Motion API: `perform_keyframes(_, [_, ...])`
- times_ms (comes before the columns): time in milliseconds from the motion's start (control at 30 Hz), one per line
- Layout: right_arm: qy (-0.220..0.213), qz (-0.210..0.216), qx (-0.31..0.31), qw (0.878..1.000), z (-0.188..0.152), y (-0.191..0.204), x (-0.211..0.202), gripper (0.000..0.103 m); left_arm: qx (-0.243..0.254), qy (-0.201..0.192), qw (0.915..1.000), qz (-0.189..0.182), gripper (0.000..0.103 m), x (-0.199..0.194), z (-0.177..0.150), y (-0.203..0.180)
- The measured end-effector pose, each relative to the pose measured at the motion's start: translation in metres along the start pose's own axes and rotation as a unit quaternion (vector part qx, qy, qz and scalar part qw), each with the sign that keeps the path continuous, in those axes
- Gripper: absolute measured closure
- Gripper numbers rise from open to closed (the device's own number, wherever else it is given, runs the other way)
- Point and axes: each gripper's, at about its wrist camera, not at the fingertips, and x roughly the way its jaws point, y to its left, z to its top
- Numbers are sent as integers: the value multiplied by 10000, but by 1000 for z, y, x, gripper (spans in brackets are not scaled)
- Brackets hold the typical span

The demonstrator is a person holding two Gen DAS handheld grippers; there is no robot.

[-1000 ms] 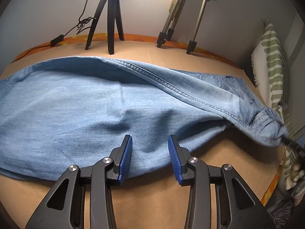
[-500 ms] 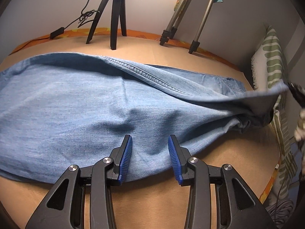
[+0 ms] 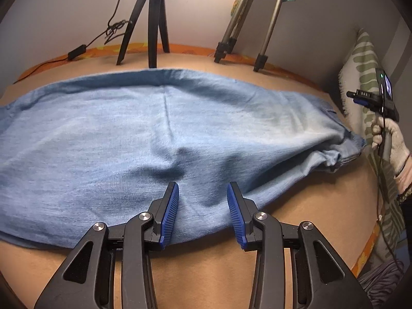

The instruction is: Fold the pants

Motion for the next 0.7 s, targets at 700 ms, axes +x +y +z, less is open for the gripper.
perform_keyframes(700, [1127, 1439, 2710, 9451, -156, -88, -49, 32, 2815, 173, 9584, -429, 57, 34, 2, -214])
